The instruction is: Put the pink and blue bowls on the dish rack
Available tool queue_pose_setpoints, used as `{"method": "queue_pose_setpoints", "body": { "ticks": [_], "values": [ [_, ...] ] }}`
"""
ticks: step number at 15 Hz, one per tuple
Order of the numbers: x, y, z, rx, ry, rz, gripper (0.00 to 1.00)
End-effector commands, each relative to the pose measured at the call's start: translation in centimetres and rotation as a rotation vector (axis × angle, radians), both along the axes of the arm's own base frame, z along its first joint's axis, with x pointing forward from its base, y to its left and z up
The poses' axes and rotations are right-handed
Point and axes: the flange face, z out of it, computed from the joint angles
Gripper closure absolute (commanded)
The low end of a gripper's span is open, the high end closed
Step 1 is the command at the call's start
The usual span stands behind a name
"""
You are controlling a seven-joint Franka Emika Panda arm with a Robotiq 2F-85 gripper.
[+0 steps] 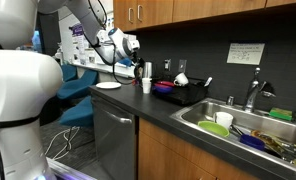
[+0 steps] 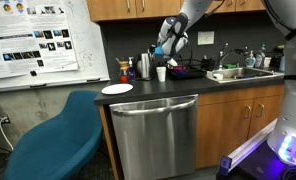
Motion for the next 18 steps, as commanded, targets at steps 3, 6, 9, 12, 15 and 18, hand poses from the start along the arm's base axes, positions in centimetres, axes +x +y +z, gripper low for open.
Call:
{"method": "queue_pose_setpoints", "body": {
  "ticks": [3,6,9,12,15,18],
  "values": [
    [-5.2,1.0,3.1,-0.160,0.156,0.132,0.00],
    [-6.9,-0.6,4.9,-0.330,0.221,0.140,0.00],
    [-9.2,-1.8,5.4,-0.511,0.301,0.189,0.00],
    [-12.3,-0.9,4.3,-0.572,0.351,0.305,0.00],
    [-16.0,1.0,2.4,-0.531,0.414,0.441,0.00],
    [-19.3,1.6,1.0,-0.525,0.580,0.466,0.00]
  ]
}}
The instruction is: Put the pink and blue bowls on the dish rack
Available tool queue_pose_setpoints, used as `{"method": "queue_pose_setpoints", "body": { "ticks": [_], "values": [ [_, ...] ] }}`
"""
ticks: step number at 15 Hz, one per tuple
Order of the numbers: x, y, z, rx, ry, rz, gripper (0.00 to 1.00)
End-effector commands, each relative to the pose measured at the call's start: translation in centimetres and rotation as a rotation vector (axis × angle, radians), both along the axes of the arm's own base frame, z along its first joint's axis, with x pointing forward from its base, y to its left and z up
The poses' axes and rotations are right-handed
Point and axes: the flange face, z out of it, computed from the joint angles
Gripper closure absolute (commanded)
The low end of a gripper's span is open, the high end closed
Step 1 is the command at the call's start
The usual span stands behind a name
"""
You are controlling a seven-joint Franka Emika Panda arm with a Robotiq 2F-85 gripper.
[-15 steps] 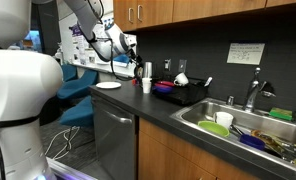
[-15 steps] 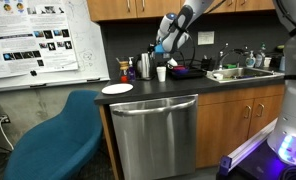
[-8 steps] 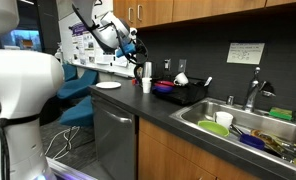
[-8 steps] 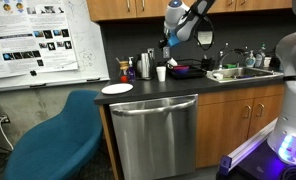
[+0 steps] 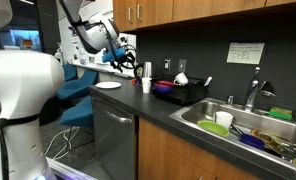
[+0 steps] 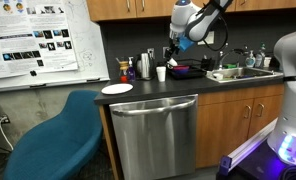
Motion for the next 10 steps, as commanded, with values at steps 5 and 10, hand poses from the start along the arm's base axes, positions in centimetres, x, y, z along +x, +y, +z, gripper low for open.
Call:
{"method": "queue_pose_setpoints", "body": {
  "ticks": [5,10],
  "values": [
    [-8.3,-1.1,-2.1,-0.073,0.407,-0.153,0.00],
    [-8.9,-1.6,-3.4,-0.059,0.464,-0.208,0.00]
  ]
}}
